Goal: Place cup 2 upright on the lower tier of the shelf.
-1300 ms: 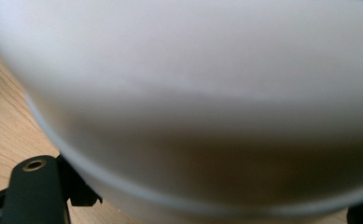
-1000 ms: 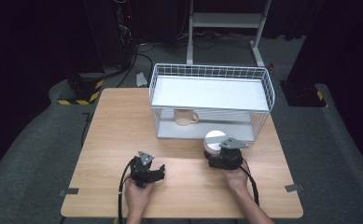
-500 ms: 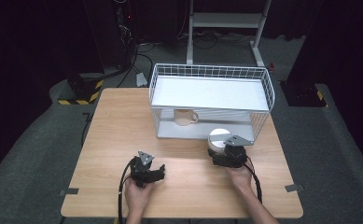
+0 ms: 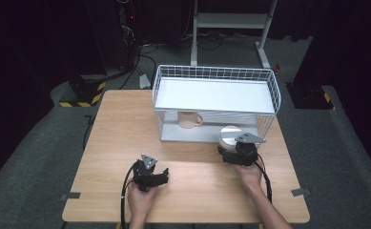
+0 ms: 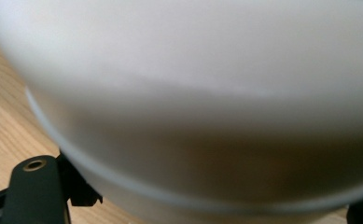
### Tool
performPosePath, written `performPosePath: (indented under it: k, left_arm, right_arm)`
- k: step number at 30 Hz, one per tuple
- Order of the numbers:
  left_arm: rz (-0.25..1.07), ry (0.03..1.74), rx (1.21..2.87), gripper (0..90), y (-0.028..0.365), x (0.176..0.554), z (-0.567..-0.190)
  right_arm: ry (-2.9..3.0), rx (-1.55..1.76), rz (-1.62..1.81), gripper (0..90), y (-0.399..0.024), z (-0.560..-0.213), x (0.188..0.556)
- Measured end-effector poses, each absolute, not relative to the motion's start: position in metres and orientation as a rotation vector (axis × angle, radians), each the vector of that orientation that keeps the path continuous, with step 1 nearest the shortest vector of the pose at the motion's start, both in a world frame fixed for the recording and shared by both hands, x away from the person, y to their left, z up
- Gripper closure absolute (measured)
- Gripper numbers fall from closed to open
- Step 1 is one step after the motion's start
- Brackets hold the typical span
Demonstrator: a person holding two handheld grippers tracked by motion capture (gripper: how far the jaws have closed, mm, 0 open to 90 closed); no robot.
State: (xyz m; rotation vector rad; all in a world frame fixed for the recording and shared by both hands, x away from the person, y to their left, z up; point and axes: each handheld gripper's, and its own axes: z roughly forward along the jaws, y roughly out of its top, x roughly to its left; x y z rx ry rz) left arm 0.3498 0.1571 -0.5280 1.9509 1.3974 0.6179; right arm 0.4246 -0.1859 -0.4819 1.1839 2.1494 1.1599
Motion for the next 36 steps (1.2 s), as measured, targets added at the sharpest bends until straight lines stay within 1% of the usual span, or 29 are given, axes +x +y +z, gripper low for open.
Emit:
performPosePath:
  k: [13,18,36]
  left_arm:
    - [0.618,1.398,1.951,18.0,0.157,0.350,-0.528]
    - [0.618,1.397,1.951,18.0,0.157,0.350,-0.528]
    - [0.618,1.397,1.951,18.0,0.157,0.350,-0.528]
  right_arm:
    - [2.123,1.233,1.146,18.8,-0.194,-0.480,0.443]
    - [2.113,1.269,1.146,18.9,-0.198,-0.485,0.449]
    - [2.067,1.291,1.152,19.0,-0.200,-0.490,0.457]
